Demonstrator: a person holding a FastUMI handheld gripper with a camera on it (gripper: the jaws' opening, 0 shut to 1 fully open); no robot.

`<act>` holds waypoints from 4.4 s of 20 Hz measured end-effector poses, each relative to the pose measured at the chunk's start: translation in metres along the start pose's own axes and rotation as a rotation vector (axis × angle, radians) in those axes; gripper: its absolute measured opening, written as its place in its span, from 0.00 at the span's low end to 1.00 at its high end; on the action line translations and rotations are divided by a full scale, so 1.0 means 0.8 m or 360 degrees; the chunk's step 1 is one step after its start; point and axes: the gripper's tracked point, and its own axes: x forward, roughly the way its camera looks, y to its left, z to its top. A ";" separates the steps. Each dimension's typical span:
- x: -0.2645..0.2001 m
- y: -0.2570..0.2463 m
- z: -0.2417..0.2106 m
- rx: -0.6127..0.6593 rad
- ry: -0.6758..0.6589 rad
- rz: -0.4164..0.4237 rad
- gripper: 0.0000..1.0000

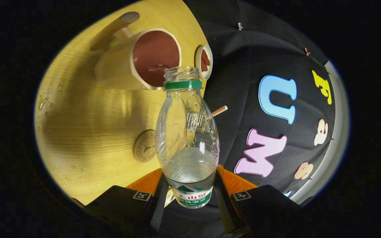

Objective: Take the bottle from table, then pour the juice into the cup, finally place the bottle on the coaster

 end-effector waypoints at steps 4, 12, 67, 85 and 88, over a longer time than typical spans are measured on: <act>0.000 -0.006 -0.001 -0.0052 -0.0009 -0.0040 0.73; 0.006 -0.017 -0.004 -0.0156 -0.0024 -0.0096 0.73; -0.011 -0.039 0.036 -0.0121 -0.0169 -0.0160 0.73; -0.015 -0.049 0.042 0.2116 -0.0435 0.0495 0.74; 0.007 -0.062 0.015 0.2312 -0.0410 0.0490 0.75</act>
